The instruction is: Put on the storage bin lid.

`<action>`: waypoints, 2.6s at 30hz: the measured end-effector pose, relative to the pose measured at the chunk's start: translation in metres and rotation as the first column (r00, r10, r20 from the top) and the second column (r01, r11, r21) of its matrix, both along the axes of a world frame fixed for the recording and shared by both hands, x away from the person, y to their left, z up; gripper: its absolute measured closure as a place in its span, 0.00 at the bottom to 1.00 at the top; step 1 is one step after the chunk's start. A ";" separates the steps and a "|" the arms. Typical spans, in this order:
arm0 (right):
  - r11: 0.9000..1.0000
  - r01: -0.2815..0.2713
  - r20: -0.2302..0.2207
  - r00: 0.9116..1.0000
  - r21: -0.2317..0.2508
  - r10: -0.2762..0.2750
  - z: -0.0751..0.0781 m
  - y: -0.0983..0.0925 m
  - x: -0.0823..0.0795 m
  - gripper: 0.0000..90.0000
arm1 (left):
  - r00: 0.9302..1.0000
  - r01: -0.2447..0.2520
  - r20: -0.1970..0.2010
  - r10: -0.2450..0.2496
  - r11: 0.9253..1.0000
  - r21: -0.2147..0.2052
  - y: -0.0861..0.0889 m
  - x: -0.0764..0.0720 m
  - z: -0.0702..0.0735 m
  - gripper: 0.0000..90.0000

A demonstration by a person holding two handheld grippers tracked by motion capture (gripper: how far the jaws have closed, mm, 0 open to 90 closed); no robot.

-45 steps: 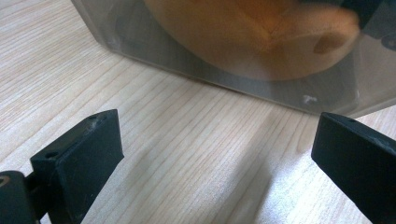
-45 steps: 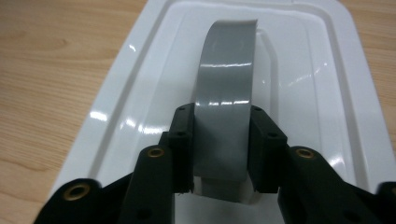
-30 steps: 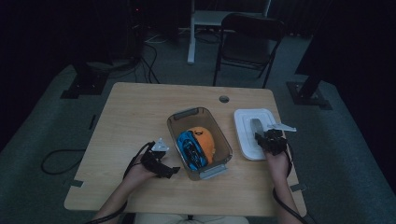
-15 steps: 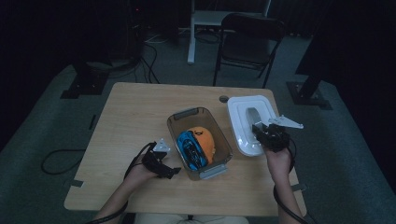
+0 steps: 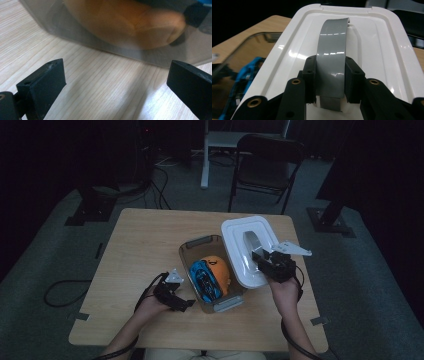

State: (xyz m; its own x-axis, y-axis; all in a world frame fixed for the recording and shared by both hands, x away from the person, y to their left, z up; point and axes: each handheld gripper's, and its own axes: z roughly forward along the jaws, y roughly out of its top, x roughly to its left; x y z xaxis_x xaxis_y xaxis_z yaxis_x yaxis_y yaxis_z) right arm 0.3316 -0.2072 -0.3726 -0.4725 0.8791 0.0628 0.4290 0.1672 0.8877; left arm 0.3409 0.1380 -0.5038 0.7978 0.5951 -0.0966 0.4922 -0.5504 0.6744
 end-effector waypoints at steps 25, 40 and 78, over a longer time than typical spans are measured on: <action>0.981 -0.191 -0.039 0.981 -0.016 0.190 -0.006 0.052 0.002 0.75 | 0.998 0.052 0.027 -0.053 0.998 0.028 -0.032 0.001 0.007 0.03; 0.967 -0.252 -0.080 0.965 -0.026 0.249 -0.015 0.078 0.006 0.75 | 1.000 0.007 0.018 -0.007 1.000 -0.005 -0.009 -0.001 0.010 0.03; 0.957 -0.289 -0.092 0.953 0.018 0.289 -0.025 0.073 0.004 0.39 | 0.998 -0.051 0.028 0.052 0.998 -0.029 0.005 0.000 0.010 0.03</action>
